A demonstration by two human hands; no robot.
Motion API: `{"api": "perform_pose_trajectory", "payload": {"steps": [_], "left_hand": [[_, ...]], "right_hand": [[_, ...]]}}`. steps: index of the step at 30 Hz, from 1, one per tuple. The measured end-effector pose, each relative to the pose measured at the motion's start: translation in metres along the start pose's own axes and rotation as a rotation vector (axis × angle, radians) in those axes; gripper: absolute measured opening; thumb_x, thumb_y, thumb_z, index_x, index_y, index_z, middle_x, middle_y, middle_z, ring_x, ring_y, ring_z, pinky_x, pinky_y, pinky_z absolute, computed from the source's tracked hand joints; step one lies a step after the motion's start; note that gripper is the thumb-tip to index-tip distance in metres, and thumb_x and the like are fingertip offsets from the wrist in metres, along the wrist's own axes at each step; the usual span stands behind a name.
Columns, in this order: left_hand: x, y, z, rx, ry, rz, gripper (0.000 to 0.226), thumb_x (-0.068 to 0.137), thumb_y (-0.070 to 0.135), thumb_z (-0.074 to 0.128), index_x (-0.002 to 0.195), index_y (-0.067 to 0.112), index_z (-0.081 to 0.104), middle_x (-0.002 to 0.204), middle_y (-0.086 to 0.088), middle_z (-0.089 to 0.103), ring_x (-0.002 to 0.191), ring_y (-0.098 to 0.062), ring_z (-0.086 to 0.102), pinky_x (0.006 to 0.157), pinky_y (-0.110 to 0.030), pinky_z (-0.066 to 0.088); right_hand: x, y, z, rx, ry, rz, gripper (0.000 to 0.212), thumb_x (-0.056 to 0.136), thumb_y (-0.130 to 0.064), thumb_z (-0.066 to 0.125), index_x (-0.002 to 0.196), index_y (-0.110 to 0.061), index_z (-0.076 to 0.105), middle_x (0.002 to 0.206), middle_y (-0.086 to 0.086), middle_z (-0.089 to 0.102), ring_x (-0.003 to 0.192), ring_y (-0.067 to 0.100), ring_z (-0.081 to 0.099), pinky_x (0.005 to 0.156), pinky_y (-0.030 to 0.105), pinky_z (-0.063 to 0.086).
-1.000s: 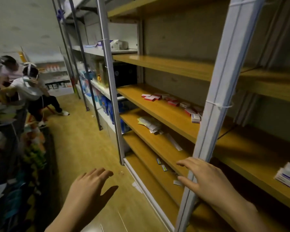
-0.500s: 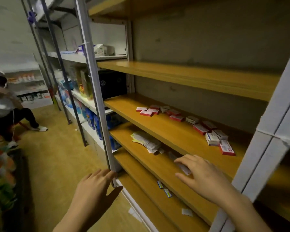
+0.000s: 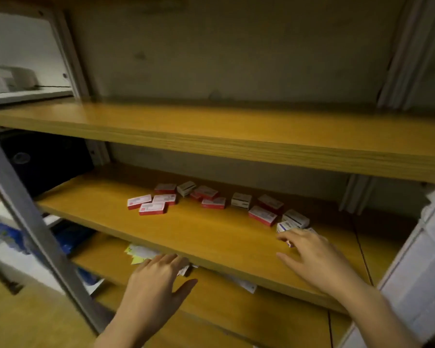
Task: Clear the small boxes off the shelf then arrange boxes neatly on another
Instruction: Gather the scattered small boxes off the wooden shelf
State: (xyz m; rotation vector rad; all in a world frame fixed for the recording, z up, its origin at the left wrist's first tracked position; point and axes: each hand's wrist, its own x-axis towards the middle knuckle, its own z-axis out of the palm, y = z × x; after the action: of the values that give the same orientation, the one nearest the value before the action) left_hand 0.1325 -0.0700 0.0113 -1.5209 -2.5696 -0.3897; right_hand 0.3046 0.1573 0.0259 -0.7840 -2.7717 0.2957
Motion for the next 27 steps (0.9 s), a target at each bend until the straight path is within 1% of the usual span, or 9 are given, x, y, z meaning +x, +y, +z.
{"api": "perform_pose_trajectory", "payload": {"steps": [3,6,9,11,13,16,21,25,27], "left_hand": [[0.036,-0.016,0.010,-0.038,-0.035,0.135,0.039,0.085,0.059,0.041,0.117,0.037,0.048,0.114,0.021,0.054,0.106,-0.003,0.049,0.084,-0.018,0.038],[0.067,-0.029,0.015,-0.052,-0.078,0.239,0.041,0.086,0.059,0.040,0.120,0.037,0.046,0.118,0.020,0.052,0.110,-0.005,0.047,0.086,-0.020,0.036],[0.091,-0.038,0.021,-0.051,-0.108,0.318,0.045,0.086,0.060,0.039,0.124,0.036,0.044,0.122,0.018,0.051,0.113,-0.007,0.046,0.090,-0.022,0.037],[0.105,-0.044,0.025,-0.052,-0.117,0.361,0.047,0.086,0.060,0.038,0.125,0.035,0.044,0.122,0.017,0.051,0.113,-0.006,0.046,0.090,-0.022,0.037],[0.118,-0.047,0.031,-0.083,-0.124,0.393,0.047,0.086,0.060,0.038,0.125,0.035,0.044,0.121,0.017,0.052,0.112,-0.005,0.046,0.091,-0.021,0.036],[0.136,-0.044,0.038,-0.132,-0.123,0.419,0.046,0.085,0.059,0.041,0.124,0.035,0.044,0.124,0.015,0.051,0.114,-0.006,0.045,0.094,-0.022,0.035],[0.173,-0.022,0.049,-0.199,-0.110,0.489,0.045,0.086,0.051,0.047,0.126,0.031,0.044,0.131,0.007,0.049,0.124,-0.013,0.040,0.103,-0.031,0.031],[0.209,0.003,0.061,-0.102,-0.172,0.548,0.051,0.089,0.044,0.046,0.135,0.027,0.034,0.139,-0.003,0.043,0.129,-0.021,0.035,0.108,-0.036,0.022],[0.224,0.019,0.069,-0.029,-0.189,0.584,0.053,0.089,0.043,0.045,0.137,0.025,0.031,0.144,-0.006,0.036,0.134,-0.023,0.028,0.111,-0.038,0.014]], "right_hand": [[0.015,0.009,0.010,-0.048,0.076,0.203,0.046,0.085,-0.048,0.050,0.128,-0.034,0.040,0.131,-0.010,0.045,0.117,0.009,0.044,0.091,0.026,0.042],[0.028,0.012,0.022,-0.103,0.120,0.423,0.057,0.082,-0.054,0.050,0.131,-0.027,0.038,0.135,-0.002,0.042,0.121,0.016,0.041,0.092,0.030,0.041],[0.040,0.010,0.035,-0.167,0.135,0.559,0.063,0.079,-0.060,0.051,0.130,-0.025,0.038,0.133,0.000,0.041,0.121,0.017,0.039,0.089,0.029,0.041],[0.046,0.008,0.042,-0.201,0.147,0.628,0.063,0.079,-0.060,0.051,0.130,-0.025,0.038,0.133,0.000,0.041,0.121,0.017,0.038,0.087,0.027,0.041],[0.051,0.007,0.047,-0.227,0.147,0.661,0.061,0.080,-0.057,0.052,0.129,-0.025,0.038,0.132,0.000,0.041,0.120,0.016,0.039,0.086,0.026,0.042],[0.056,0.005,0.051,-0.226,0.127,0.695,0.061,0.080,-0.052,0.055,0.130,-0.022,0.035,0.131,0.002,0.039,0.118,0.017,0.039,0.088,0.027,0.042],[0.052,-0.001,0.045,-0.244,0.091,0.664,0.062,0.081,-0.048,0.057,0.131,-0.021,0.032,0.130,0.001,0.040,0.118,0.017,0.038,0.095,0.028,0.036],[0.030,-0.016,0.031,-0.251,0.169,0.614,0.058,0.080,-0.051,0.055,0.128,-0.027,0.034,0.124,-0.005,0.042,0.109,0.010,0.040,0.086,0.021,0.034],[0.018,-0.024,0.022,-0.243,0.189,0.584,0.055,0.080,-0.053,0.054,0.126,-0.028,0.035,0.120,-0.007,0.043,0.104,0.007,0.039,0.083,0.019,0.034]]}}
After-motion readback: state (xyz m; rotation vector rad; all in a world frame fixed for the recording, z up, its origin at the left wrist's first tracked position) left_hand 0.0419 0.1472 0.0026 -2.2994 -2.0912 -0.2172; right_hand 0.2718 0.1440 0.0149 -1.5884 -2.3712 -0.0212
